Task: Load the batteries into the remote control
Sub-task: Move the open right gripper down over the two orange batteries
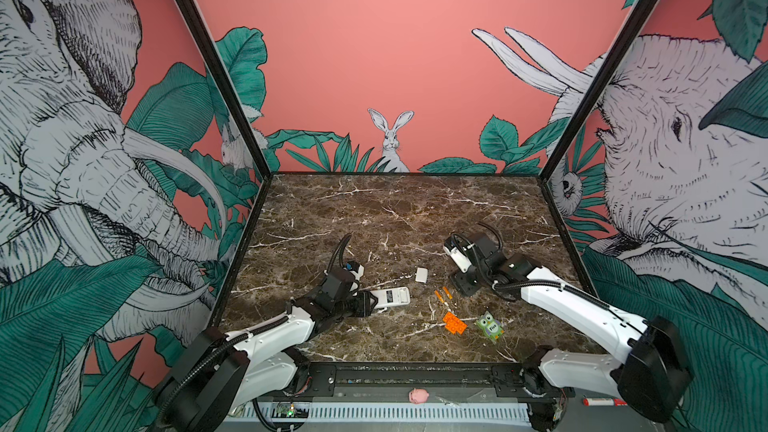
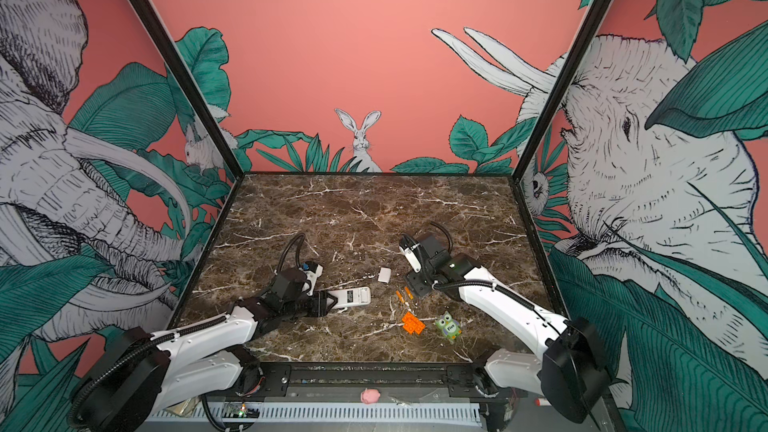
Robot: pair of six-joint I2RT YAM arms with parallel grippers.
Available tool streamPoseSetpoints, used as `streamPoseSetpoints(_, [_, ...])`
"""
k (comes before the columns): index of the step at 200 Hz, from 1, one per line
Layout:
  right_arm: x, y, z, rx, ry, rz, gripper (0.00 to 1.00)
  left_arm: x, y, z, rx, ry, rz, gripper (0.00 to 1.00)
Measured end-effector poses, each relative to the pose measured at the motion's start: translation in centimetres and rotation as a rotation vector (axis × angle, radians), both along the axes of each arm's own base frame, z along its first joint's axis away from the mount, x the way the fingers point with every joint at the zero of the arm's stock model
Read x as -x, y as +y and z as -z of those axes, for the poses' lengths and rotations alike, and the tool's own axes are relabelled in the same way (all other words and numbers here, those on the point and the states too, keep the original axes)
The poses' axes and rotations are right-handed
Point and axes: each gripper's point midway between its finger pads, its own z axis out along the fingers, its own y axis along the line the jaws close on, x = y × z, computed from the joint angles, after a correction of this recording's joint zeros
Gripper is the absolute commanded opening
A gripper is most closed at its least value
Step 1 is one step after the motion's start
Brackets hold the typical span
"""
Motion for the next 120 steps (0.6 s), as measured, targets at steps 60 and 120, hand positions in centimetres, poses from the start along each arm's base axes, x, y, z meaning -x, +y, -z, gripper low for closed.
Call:
streamPoseSetpoints(60, [-1.4,1.8,1.3,0.036,0.045,-0.022,0.69,0.5,-0.4,0.0,0.015,0.026,0.023,0.47])
streamPoseSetpoints(120, [-2.5,3.8,2.7,0.071,0.092,-0.034,0.66,1.1,-0.6,0.0,0.026,0.043,0.054,0.47])
